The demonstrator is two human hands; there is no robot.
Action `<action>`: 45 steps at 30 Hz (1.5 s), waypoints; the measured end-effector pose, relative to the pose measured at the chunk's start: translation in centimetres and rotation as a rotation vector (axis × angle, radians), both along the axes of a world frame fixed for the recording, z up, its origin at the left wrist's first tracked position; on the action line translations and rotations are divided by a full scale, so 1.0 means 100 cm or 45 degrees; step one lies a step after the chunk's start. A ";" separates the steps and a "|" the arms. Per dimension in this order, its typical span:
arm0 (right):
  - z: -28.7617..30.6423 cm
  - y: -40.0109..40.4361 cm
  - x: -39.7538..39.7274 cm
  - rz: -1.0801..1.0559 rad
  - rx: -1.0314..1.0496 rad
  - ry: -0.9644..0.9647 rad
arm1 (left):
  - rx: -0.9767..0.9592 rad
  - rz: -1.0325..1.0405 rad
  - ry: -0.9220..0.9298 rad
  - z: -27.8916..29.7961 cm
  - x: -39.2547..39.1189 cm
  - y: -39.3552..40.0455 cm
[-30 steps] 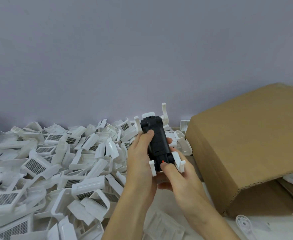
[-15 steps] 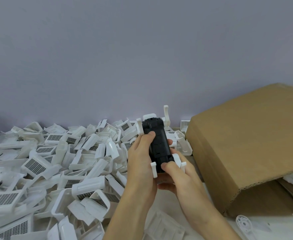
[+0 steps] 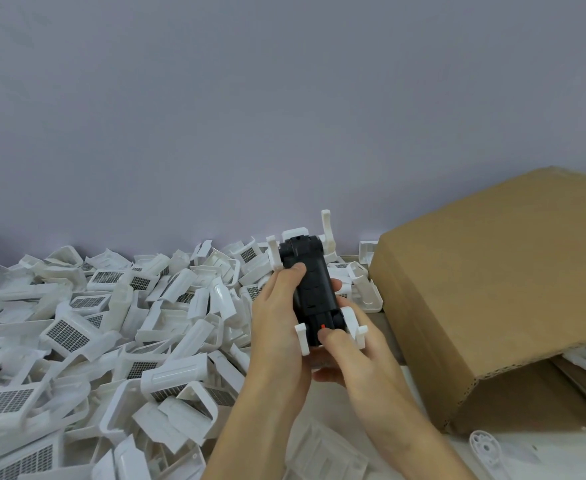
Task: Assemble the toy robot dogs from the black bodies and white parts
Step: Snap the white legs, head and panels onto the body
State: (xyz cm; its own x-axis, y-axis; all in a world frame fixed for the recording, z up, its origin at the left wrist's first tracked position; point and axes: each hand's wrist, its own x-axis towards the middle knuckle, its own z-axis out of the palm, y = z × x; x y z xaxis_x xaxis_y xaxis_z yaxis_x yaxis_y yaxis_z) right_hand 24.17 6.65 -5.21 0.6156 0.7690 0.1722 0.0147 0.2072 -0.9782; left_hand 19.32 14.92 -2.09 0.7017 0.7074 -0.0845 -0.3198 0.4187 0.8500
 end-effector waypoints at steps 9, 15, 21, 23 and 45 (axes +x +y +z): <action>0.000 0.001 0.000 -0.029 0.006 0.036 | 0.012 -0.007 0.022 0.000 -0.001 -0.001; 0.001 0.000 0.001 0.000 -0.016 0.047 | 0.002 -0.006 0.042 0.000 0.001 -0.001; -0.001 -0.002 0.003 0.046 -0.024 0.019 | 0.002 0.016 0.006 -0.001 0.001 0.001; 0.000 -0.002 0.002 0.050 -0.020 0.025 | 0.009 0.015 0.013 -0.001 0.001 0.001; -0.001 -0.001 0.002 -0.038 -0.012 0.043 | 0.042 0.007 0.027 -0.002 0.000 0.000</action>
